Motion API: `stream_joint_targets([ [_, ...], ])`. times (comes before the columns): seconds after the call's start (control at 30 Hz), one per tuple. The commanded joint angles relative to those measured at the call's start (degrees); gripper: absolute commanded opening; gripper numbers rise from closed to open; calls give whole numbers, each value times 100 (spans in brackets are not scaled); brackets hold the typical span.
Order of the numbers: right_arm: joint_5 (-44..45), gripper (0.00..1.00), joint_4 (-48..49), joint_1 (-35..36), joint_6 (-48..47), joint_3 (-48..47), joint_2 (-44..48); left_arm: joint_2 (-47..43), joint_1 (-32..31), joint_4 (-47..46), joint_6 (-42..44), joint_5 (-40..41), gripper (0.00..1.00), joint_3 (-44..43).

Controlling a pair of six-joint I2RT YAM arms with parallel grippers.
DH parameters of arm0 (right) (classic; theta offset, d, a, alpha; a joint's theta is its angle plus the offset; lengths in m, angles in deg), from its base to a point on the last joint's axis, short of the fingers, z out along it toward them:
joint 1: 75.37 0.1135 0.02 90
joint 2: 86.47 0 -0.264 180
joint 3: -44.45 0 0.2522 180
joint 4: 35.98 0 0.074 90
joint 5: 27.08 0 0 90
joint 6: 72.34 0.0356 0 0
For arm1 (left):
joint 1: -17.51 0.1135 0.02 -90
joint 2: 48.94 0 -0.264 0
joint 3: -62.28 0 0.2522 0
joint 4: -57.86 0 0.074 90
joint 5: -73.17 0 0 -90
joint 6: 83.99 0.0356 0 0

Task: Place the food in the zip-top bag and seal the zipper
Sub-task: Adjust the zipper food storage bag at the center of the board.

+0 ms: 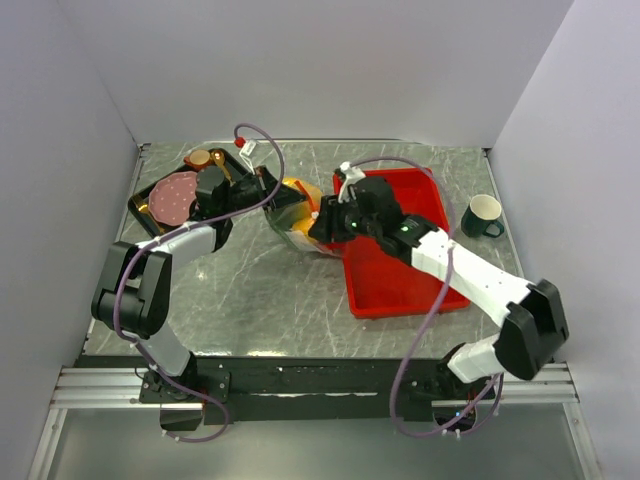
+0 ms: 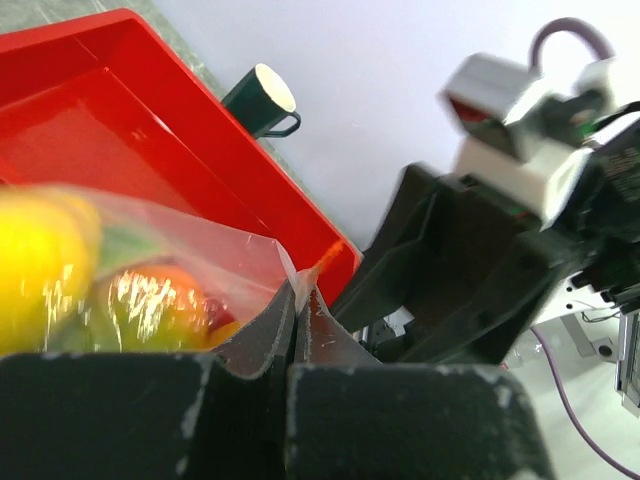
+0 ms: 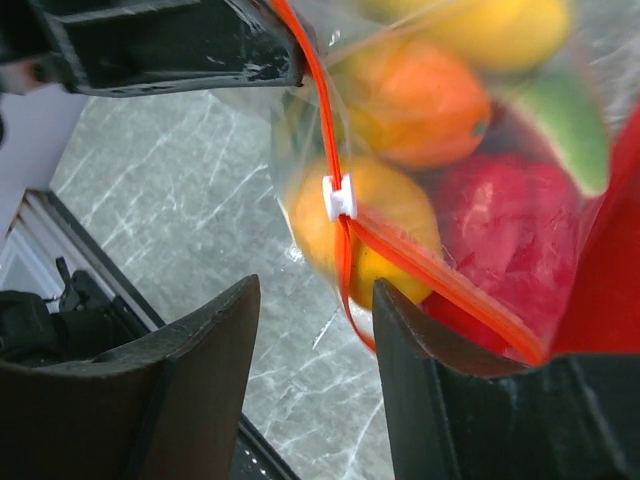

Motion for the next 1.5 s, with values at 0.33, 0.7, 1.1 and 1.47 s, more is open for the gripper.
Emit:
stream_joint_targets([
  [0.33, -293, 45, 572, 30, 241, -287, -812, -472, 16, -417, -81, 97, 1, 49],
  [0.7, 1163, 49, 369, 645, 93, -568, -1050, -674, 113, -224, -63, 378, 1, 66],
  [1.1, 2264, 11, 1048, 953, 102, -224, -1182, -735, 254, -119, -134, 449, 1, 75],
  [1.47, 1656, 0, -2390, 522, -1147, -3441, -979, -1649, 983, 2318, 1300, 997, 1, -329],
])
